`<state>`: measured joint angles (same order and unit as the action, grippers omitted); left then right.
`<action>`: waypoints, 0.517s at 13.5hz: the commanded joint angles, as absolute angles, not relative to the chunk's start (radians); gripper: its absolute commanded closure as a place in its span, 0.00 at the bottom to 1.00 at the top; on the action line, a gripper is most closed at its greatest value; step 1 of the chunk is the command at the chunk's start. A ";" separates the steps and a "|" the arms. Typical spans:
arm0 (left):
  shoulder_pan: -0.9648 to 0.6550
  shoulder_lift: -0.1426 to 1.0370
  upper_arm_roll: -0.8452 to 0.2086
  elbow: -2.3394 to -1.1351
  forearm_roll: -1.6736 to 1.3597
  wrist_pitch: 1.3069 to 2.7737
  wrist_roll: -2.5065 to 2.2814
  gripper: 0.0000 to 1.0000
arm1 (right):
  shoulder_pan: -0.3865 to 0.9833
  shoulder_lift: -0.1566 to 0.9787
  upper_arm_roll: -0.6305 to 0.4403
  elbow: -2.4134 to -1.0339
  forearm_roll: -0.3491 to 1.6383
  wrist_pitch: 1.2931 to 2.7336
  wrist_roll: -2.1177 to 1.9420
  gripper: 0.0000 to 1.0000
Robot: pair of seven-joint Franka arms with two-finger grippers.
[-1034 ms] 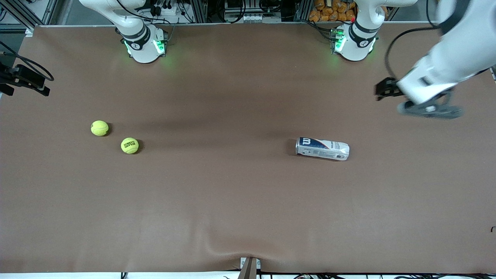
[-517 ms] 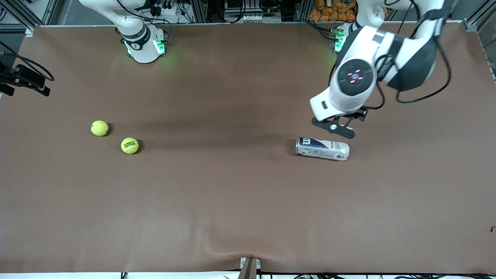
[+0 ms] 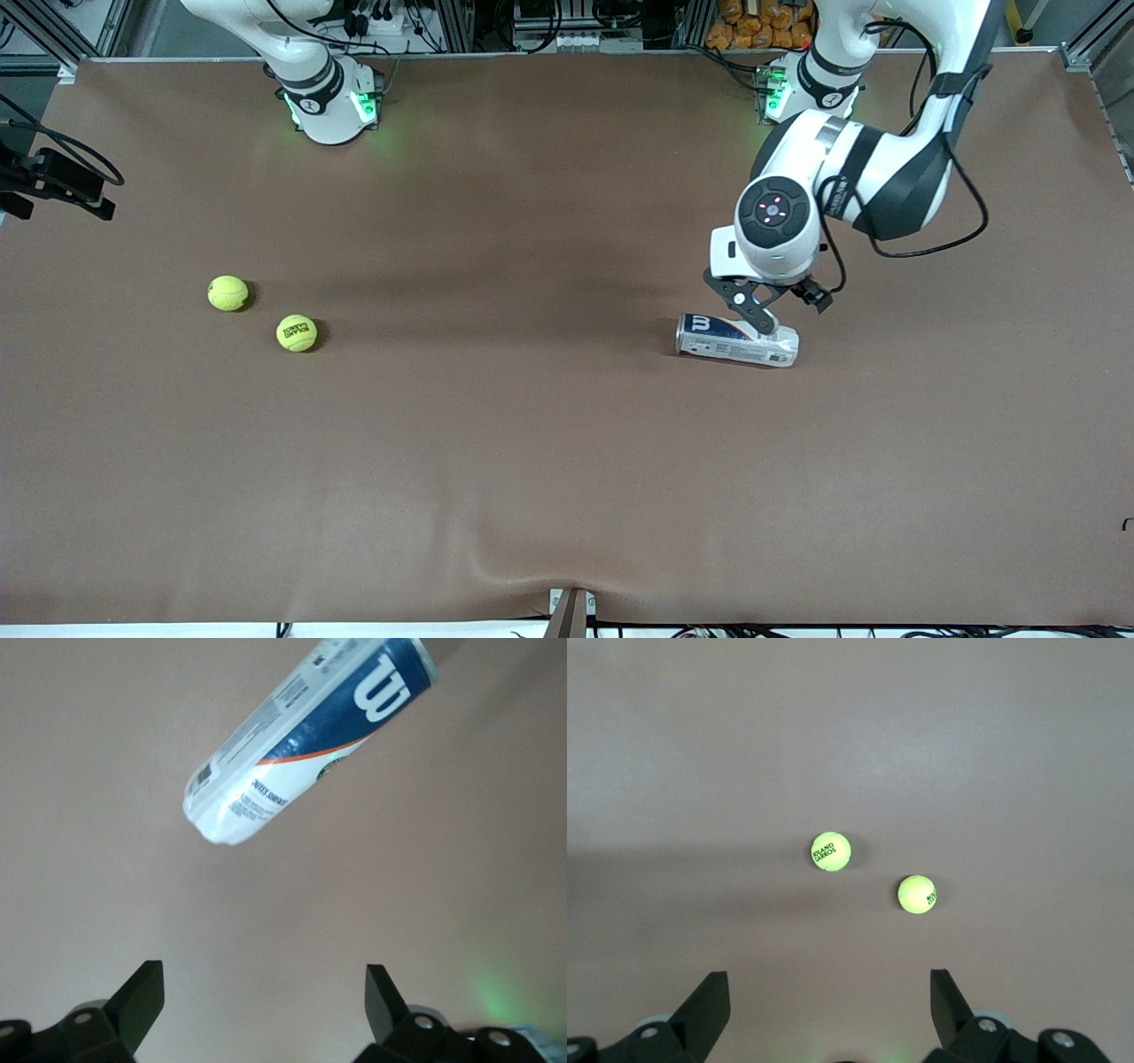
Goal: Insert tennis ball vertically with right arm
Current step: 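Lower the left gripper over the can and grasp its end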
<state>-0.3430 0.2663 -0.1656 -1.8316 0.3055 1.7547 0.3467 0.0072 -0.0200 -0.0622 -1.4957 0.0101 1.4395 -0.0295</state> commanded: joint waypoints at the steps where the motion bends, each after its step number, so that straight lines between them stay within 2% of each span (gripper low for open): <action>1: -0.321 0.244 -0.166 -1.884 0.344 1.845 0.570 0.00 | -0.017 -0.009 -0.052 -1.473 0.031 1.427 -0.040 0.00; 7: -0.278 0.245 -0.167 -2.026 0.402 2.052 0.706 0.00 | -0.015 -0.009 -0.052 -1.473 0.032 1.425 -0.041 0.00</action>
<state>-0.3004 0.2663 -0.1622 -1.9574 0.3795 1.9801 0.6866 0.0042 -0.0191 -0.0627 -1.4957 0.0163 1.4391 -0.0295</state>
